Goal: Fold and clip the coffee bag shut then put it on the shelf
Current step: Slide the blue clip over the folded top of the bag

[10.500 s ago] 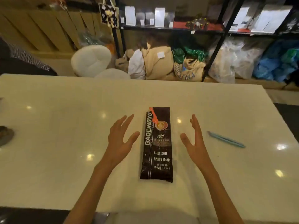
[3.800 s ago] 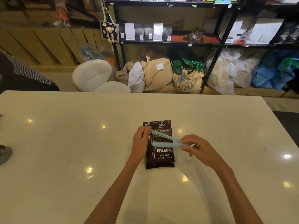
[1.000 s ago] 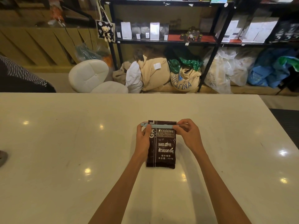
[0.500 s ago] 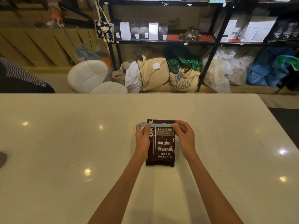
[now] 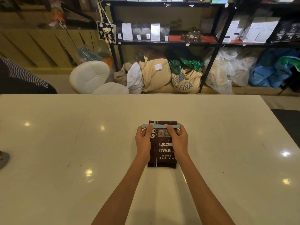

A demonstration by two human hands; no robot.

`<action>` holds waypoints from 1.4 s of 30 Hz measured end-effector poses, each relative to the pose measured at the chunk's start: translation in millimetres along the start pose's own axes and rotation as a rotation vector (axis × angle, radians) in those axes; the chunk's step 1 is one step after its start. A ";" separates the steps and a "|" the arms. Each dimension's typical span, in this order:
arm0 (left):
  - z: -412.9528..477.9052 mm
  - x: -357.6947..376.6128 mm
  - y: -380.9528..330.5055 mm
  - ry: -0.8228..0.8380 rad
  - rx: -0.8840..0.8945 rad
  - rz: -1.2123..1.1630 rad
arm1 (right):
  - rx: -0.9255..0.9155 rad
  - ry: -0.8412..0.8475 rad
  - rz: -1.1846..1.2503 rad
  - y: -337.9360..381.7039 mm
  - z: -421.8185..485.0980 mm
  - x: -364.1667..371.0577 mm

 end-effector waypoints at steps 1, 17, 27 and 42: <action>-0.5 -0.3 -0.2 -0.006 -0.004 -0.005 | -0.002 -0.007 0.006 -0.5 -0.7 -0.2; -4.6 1.5 -4.5 -0.072 0.070 -0.051 | -0.028 0.008 0.002 2.0 0.0 3.4; -6.1 -2.2 -7.0 -0.174 0.159 -0.037 | -0.044 0.025 -0.002 2.1 1.4 4.8; 0.9 3.3 -12.3 -0.187 0.147 0.014 | -0.015 0.038 0.021 -3.3 0.0 1.8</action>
Point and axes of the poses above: each hand's wrist, its own z-axis towards the middle knuckle, its own x-axis out of the palm, y = z × x, the point moved 6 cm from there along z, towards the middle knuckle, and after that the axes turned 2 degrees about -z, right-handed, at the moved point
